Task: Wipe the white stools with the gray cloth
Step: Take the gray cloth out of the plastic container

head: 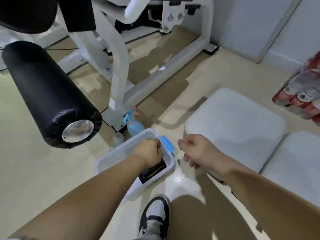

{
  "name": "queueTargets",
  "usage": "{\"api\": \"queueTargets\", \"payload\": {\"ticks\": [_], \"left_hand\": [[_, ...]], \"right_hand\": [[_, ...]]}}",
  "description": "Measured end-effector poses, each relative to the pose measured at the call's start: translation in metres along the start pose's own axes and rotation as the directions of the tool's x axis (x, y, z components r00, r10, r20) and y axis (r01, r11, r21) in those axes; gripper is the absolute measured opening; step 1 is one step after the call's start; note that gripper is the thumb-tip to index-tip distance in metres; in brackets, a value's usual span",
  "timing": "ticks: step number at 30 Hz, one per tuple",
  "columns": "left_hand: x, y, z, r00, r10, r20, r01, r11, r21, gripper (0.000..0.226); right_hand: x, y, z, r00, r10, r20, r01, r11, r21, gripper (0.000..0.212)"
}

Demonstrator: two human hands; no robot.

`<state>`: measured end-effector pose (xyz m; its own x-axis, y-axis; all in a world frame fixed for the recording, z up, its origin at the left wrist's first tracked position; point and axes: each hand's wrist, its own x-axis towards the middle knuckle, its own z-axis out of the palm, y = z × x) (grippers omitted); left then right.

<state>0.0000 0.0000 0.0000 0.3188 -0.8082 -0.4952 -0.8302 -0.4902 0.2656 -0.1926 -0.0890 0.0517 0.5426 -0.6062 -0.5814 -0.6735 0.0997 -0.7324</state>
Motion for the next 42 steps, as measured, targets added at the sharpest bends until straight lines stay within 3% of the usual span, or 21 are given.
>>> {"api": "queueTargets", "payload": {"ticks": [3, 7, 10, 13, 15, 18, 21, 24, 27, 30, 32, 34, 36, 37, 40, 42], "left_hand": [[0.019, -0.015, 0.022, 0.993, -0.111, 0.035, 0.109, 0.993, 0.048, 0.026], [0.042, -0.044, 0.056, 0.938, -0.311, 0.151, 0.309, 0.95, 0.039, 0.067], [0.046, -0.053, 0.079, 0.933, -0.344, 0.108, 0.334, 0.937, 0.101, 0.09], [0.048, -0.057, 0.091, 0.937, -0.349, 0.007, 0.344, 0.924, 0.166, 0.076], [0.047, -0.057, 0.088, 0.923, -0.383, 0.048, 0.37, 0.914, 0.168, 0.051], [0.035, -0.051, 0.067, 0.935, -0.342, 0.089, 0.311, 0.916, 0.252, 0.035], [0.013, -0.03, 0.025, 0.962, -0.268, 0.053, 0.262, 0.96, 0.101, 0.012], [-0.021, -0.002, -0.025, 0.977, -0.207, 0.049, 0.203, 0.976, 0.075, 0.008], [-0.062, 0.043, -0.077, 0.993, -0.086, -0.087, 0.098, 0.983, 0.155, 0.016], [-0.094, 0.092, -0.113, 0.985, 0.038, -0.171, -0.048, 0.997, -0.052, 0.033], [-0.11, 0.128, -0.126, 0.988, 0.092, -0.127, -0.123, 0.957, -0.263, 0.048], [-0.119, 0.16, -0.133, 0.992, 0.129, 0.0, -0.11, 0.846, -0.522, 0.055], [-0.121, 0.184, -0.137, 0.984, 0.152, 0.097, -0.041, 0.712, -0.701, 0.048], [-0.12, 0.198, -0.135, 0.985, 0.143, 0.093, -0.026, 0.668, -0.744, 0.049], [-0.113, 0.227, -0.119, 0.99, 0.135, -0.032, -0.129, 0.811, -0.571, 0.062], [-0.118, 0.244, -0.099, 0.972, 0.213, 0.101, -0.091, 0.733, -0.674, 0.052]], "right_hand": [[0.005, 0.007, 0.02, 0.987, 0.029, 0.155, -0.042, 0.996, 0.078, 0.024], [0.025, 0.023, 0.048, 1.0, 0.027, 0.015, -0.028, 0.999, 0.033, 0.021], [0.031, 0.023, 0.049, 0.995, 0.094, 0.029, -0.097, 0.986, 0.135, 0.024], [0.033, 0.023, 0.049, 0.988, 0.145, 0.058, -0.153, 0.975, 0.16, 0.025], [0.033, 0.023, 0.048, 0.985, 0.16, 0.067, -0.168, 0.976, 0.138, 0.025], [0.026, 0.017, 0.043, 0.982, 0.169, 0.088, -0.178, 0.978, 0.106, 0.023], [0.005, 0.007, 0.027, 0.976, 0.149, 0.157, -0.163, 0.984, 0.078, 0.022], [-0.015, -0.003, 0.017, 0.963, 0.168, 0.21, -0.194, 0.975, 0.107, 0.028], [-0.046, -0.01, -0.003, 0.964, 0.179, 0.198, -0.225, 0.943, 0.246, 0.045], [-0.064, -0.017, -0.018, 0.977, 0.115, 0.18, -0.195, 0.823, 0.533, 0.06], [-0.081, -0.022, -0.035, 0.981, 0.07, 0.18, -0.177, 0.704, 0.688, 0.068], [-0.099, -0.028, -0.057, 0.987, 0.061, 0.15, -0.158, 0.584, 0.796, 0.065], [-0.111, -0.028, -0.077, 0.992, 0.054, 0.11, -0.123, 0.494, 0.861, 0.051], [-0.116, -0.025, -0.087, 0.993, 0.074, 0.088, -0.112, 0.474, 0.873, 0.045], [-0.123, -0.012, -0.107, 0.979, 0.201, 0.032, -0.113, 0.405, 0.907, 0.056], [-0.13, 0.0, -0.122, 0.971, 0.239, -0.001, -0.099, 0.406, 0.908, 0.063]]}}
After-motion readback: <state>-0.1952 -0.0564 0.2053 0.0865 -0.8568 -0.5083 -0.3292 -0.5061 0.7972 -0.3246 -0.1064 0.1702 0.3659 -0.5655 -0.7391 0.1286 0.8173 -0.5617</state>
